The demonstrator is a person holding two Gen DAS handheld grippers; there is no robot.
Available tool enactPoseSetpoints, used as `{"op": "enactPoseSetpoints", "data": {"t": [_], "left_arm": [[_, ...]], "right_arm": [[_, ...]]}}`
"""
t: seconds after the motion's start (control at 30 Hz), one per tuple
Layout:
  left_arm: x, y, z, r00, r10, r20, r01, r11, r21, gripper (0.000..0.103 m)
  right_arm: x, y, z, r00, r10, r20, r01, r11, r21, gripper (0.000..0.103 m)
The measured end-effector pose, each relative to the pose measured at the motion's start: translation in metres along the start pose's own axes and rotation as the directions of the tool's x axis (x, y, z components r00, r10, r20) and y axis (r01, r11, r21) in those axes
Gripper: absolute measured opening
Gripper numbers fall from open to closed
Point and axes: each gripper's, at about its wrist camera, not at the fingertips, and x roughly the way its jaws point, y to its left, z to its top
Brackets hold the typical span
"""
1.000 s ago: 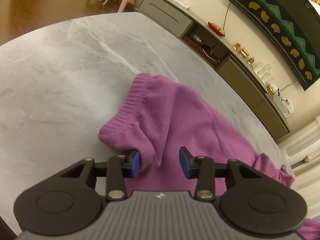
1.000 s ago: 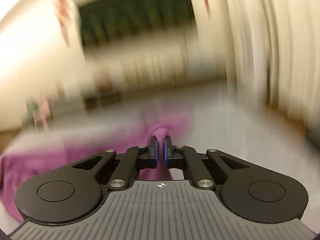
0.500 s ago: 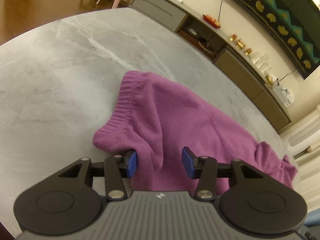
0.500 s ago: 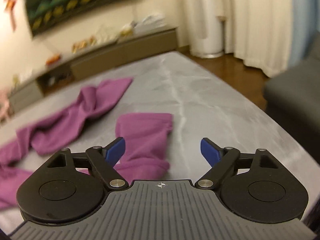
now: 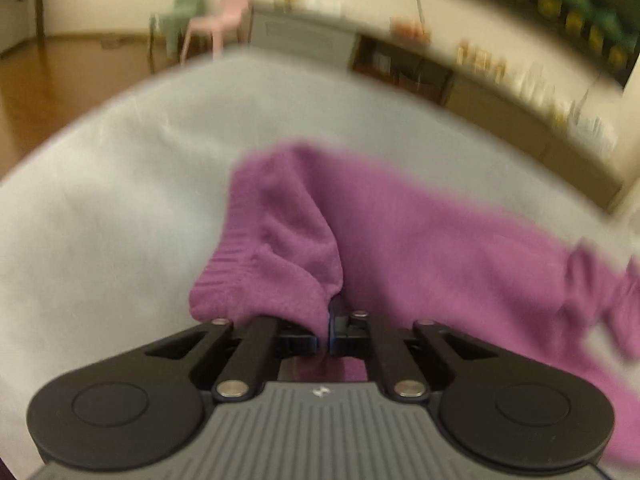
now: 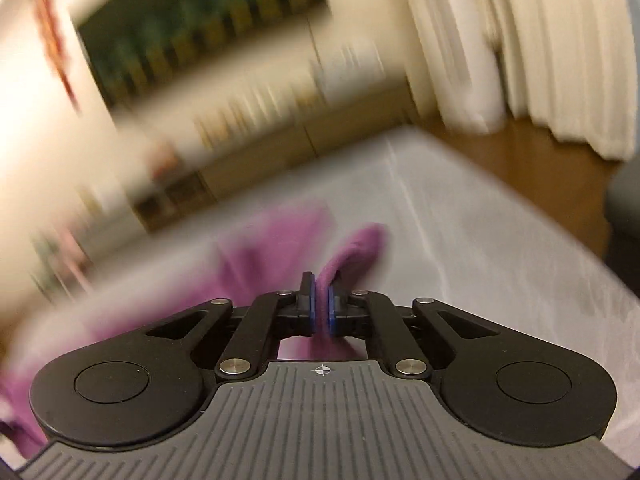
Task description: Fold clothes
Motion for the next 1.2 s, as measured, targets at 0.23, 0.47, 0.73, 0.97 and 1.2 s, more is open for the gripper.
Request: {"op": "enactPoseSetpoints", "data": {"t": [0.23,0.47,0.73,0.97,1.2], "left_arm": [[0.029,0.042,0.031,0.996,0.063,-0.066,-0.076,0.973,-0.216,0.005],[0.016,0.035,0.019,0.997,0.037,-0.071,-0.047,0.988,-0.149,0.013],[-0.02,0.037,0.006,0.999,-0.029,-0.042,0.018,0.97,-0.241,0.024],[-0.006,0.031,0.007,0.994,-0.06,-0.095,0.036,0.971,-0.237,0.024],[0.006,0.031,0.007,0.994,-0.044,-0.101,0.017,0.967,-0.255,0.024]], "right_arm": [[0.082,-0.055,0.001,0.946,-0.298,-0.129,0.302,0.953,0.013,0.02],[0.088,-0.043,-0.007,0.955,-0.253,-0.155,0.256,0.967,0.004,0.061],[0.074,-0.01,-0.041,0.914,-0.172,-0.367,0.088,0.968,-0.235,0.076],[0.125,0.024,-0.073,0.907,-0.317,-0.276,0.053,0.737,-0.674,0.033],[0.119,0.023,0.015,0.962,-0.004,-0.273,-0.071,0.962,-0.265,0.0]]}}
